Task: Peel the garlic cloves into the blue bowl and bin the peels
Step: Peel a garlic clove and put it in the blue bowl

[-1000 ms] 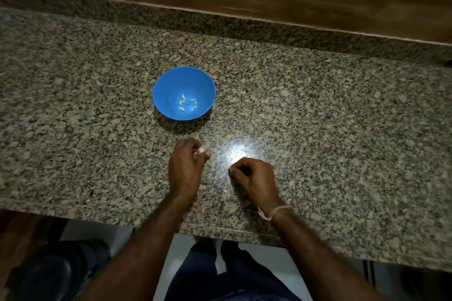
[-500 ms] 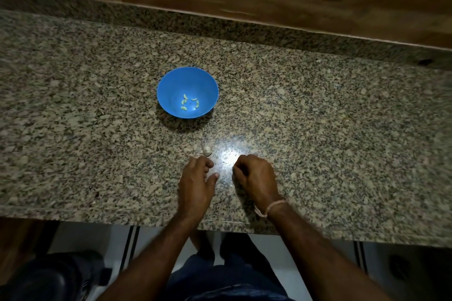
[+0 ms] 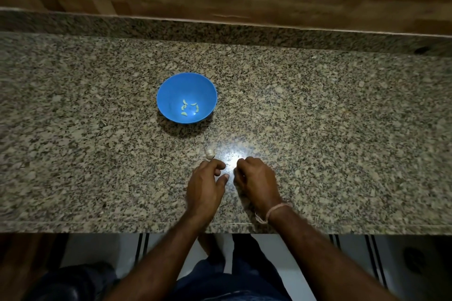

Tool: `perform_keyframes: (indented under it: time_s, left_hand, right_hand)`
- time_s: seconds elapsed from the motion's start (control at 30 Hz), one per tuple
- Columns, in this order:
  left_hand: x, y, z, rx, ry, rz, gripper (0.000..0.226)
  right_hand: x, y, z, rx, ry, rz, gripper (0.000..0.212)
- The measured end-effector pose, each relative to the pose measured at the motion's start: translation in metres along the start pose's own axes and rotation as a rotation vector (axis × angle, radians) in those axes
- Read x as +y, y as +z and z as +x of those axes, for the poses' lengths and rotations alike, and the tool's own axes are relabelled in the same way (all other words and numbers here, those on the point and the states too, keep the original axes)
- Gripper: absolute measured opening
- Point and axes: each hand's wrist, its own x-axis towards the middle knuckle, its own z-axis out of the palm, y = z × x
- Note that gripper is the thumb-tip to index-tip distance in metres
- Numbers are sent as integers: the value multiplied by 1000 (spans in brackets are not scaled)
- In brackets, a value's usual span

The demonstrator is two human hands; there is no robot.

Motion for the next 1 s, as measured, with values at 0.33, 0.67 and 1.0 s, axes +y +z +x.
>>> perform_keyframes:
  time_s: [0.33, 0.67, 1.0]
  left_hand:
    - [18, 6, 10, -63, -160, -258, 9]
    - [30, 4, 17, -81, -314, -539, 12]
    - [33, 0, 26, -153, -453, -612, 17]
  right_hand:
    - [5, -6, 0, -106, 345, 736, 24]
    - [1, -18, 1, -231, 772, 1526, 16]
    - [5, -21, 11, -205, 573, 1170, 17]
